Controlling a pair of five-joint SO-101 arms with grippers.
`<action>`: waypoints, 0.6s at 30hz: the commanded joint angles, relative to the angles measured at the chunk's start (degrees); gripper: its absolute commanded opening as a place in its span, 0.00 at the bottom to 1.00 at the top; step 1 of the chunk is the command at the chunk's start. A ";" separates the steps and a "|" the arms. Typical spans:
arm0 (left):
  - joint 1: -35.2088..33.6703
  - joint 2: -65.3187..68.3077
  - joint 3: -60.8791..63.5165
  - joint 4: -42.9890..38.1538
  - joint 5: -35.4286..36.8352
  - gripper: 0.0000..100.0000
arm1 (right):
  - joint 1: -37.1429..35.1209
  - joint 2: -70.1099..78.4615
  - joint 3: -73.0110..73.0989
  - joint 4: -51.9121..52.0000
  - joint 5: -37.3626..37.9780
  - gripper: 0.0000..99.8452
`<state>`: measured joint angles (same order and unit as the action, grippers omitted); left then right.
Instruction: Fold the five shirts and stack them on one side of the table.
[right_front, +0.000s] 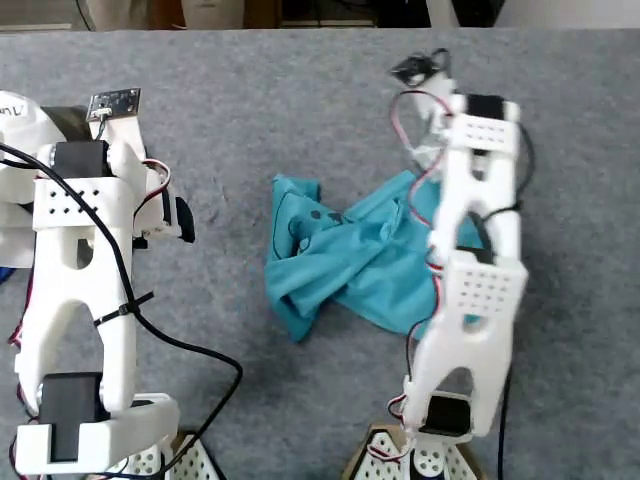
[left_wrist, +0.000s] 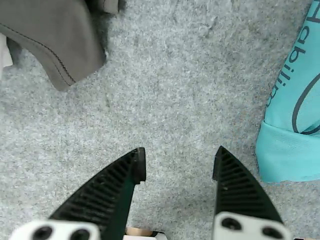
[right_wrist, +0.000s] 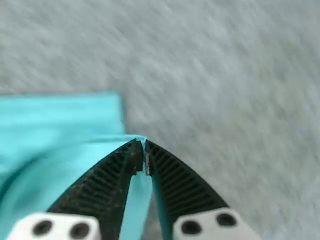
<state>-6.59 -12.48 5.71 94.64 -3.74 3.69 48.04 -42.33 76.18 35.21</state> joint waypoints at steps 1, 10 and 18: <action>0.00 -1.89 -0.35 0.44 0.26 0.22 | -3.74 3.12 -9.45 1.58 -2.11 0.00; 0.00 -1.54 -0.35 0.44 0.26 0.22 | -4.79 8.04 -29.67 20.92 1.67 0.30; 0.00 -1.54 -0.35 0.44 0.26 0.22 | -0.84 8.92 -40.66 25.41 1.23 0.18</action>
<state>-6.59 -12.48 5.71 94.64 -3.74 1.23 57.54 -80.66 101.05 36.97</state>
